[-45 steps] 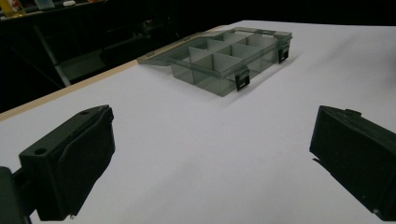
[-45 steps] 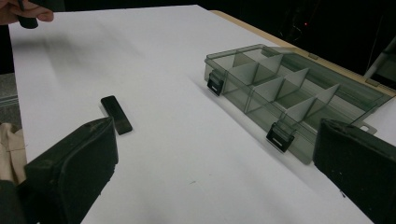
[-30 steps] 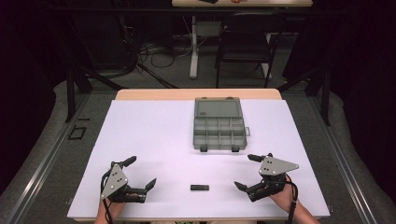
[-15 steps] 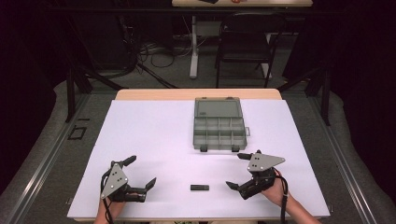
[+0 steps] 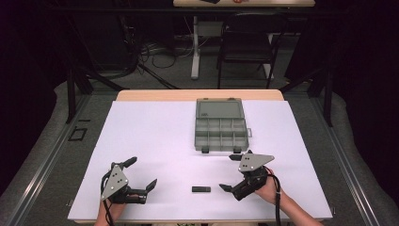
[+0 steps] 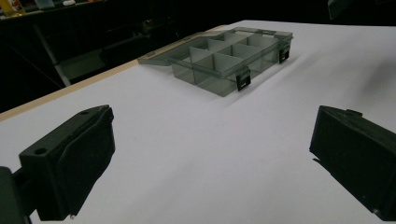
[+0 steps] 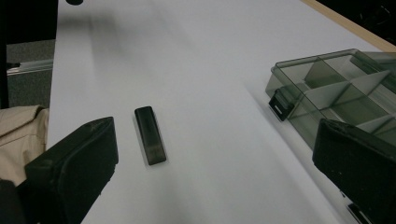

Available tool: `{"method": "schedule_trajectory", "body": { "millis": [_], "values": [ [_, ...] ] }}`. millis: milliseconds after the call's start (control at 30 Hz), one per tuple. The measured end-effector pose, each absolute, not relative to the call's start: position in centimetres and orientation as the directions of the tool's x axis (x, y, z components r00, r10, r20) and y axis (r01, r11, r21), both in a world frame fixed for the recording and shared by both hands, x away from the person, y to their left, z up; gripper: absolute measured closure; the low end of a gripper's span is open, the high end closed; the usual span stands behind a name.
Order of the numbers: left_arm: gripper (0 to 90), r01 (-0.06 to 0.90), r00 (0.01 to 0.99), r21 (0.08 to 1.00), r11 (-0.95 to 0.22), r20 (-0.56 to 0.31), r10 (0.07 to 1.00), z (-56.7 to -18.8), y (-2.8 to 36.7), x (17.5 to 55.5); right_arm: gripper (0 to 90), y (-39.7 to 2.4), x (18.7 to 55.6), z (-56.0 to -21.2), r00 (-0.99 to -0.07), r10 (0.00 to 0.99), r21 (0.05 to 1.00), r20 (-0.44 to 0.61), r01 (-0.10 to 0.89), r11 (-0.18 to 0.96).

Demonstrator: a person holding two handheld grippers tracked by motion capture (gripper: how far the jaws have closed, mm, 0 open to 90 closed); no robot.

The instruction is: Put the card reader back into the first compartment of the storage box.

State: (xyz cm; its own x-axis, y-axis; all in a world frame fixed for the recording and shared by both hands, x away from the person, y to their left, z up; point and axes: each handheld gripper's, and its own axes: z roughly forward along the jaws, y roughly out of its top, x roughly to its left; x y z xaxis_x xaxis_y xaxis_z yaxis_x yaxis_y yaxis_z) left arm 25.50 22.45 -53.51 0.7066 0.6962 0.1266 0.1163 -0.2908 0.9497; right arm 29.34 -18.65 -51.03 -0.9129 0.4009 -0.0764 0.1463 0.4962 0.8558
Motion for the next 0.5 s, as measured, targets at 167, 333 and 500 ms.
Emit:
{"method": "schedule_trajectory", "body": {
  "millis": [167, 333, 500],
  "values": [
    [0.1, 0.111, 0.709, 0.949, -0.295, 0.133, 0.693, -53.5, 22.3, 25.5, 0.0, -17.7, 29.6, -51.2, -0.925, 0.372, 0.852, -0.073, 0.136, 0.505],
    [0.1, 0.116, 0.707, 0.95, -0.289, 0.125, 0.696, -53.5, 22.5, 25.6, 0.3, -16.8, 30.1, -51.4, -0.936, 0.344, 0.85, -0.066, 0.128, 0.511],
    [0.1, 0.11, 0.709, 0.951, -0.289, 0.129, 0.693, -53.5, 22.5, 25.5, 1.0, -16.3, 30.3, -51.4, -0.945, 0.32, 0.847, -0.063, 0.119, 0.518]
  ]
}}
